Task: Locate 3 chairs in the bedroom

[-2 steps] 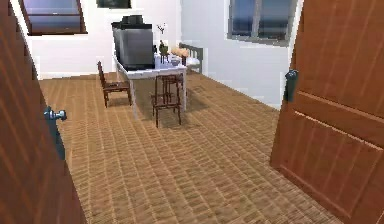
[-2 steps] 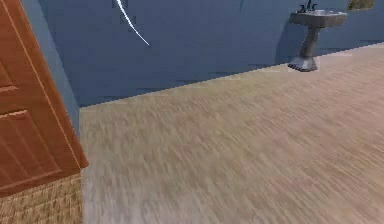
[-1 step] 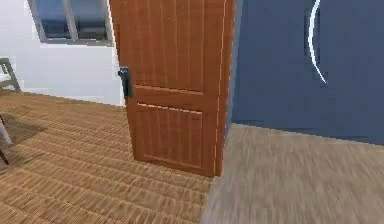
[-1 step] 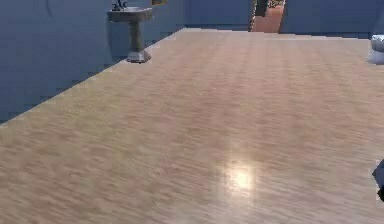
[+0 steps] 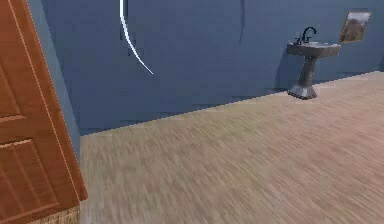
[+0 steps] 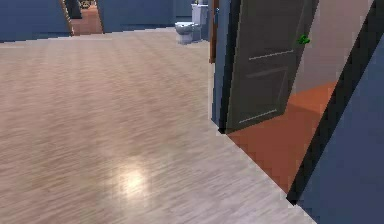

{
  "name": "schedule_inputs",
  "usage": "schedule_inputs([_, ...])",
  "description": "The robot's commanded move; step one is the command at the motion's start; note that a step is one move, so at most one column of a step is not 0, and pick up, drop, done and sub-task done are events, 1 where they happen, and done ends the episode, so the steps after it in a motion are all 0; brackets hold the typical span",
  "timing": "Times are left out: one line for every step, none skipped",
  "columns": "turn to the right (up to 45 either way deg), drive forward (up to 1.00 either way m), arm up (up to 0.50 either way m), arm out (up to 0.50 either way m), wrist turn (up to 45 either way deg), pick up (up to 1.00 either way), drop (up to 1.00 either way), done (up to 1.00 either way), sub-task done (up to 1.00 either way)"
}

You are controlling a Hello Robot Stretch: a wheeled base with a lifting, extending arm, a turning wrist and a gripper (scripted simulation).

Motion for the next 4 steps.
schedule_inputs([15.0, 0.00, 0.00, 0.00, 0.0, 0.00, 0.00, 0.00, 0.00])
schedule_inputs([0.0, 0.25, 0.00, 0.00, 0.0, 0.00, 0.00, 0.00, 0.00])
schedule_inputs([-45.0, 0.00, 0.00, 0.00, 0.0, 0.00, 0.00, 0.00, 0.00])
schedule_inputs([-39.0, 0.00, 0.00, 0.00, 0.0, 0.00, 0.00, 0.00, 0.00])
